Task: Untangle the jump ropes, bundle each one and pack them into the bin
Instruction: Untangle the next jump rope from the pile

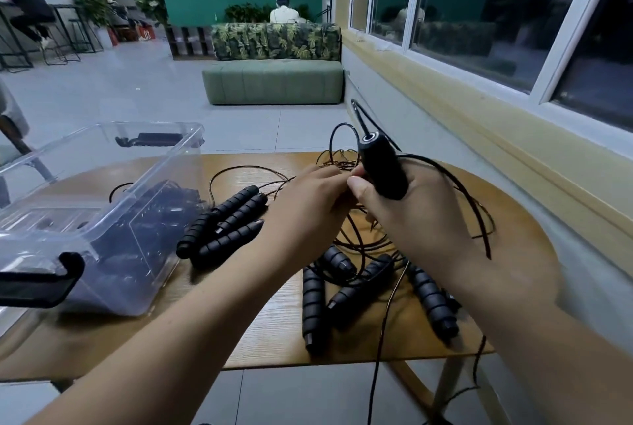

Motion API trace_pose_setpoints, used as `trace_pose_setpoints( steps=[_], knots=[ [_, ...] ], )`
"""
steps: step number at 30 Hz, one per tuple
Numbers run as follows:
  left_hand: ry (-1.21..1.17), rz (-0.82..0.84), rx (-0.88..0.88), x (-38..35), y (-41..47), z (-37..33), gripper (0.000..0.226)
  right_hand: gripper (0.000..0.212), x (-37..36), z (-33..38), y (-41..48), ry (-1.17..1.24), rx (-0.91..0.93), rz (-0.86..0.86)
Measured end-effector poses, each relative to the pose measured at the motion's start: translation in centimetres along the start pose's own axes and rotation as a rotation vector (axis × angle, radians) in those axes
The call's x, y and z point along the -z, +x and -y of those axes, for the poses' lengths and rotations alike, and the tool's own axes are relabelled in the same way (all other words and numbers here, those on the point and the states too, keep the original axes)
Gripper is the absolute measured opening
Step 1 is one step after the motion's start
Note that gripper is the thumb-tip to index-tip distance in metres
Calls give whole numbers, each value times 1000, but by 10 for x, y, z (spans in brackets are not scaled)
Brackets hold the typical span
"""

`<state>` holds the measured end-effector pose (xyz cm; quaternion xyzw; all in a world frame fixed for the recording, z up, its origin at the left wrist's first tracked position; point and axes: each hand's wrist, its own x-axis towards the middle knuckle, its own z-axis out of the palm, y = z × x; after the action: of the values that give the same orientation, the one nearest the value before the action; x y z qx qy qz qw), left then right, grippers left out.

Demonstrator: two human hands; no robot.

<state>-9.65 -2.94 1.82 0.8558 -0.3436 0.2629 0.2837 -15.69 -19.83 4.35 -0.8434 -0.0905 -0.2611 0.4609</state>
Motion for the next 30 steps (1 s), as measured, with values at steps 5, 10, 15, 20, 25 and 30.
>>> trace_pose_setpoints(
  steps=[5,10,15,20,25,30],
  knots=[
    [-37,53,17,-4,-2,6,30,15,-1,-3,0,1,-7,43],
    [-81,86,52,-1,-4,6,20,17,-1,2,-6,30,49,86],
    [-75,102,146,-7,-6,27,25,11,13,17,-4,196,93,72],
    [-120,87,224,2,-2,41,24,8,37,15,5,358,92,-98],
    [-46,84,179,6,0,32,28,15,42,6,15,487,-4,-186],
    [26,39,103,3,2,12,31,11,29,8,9,287,-6,-27]
  ],
)
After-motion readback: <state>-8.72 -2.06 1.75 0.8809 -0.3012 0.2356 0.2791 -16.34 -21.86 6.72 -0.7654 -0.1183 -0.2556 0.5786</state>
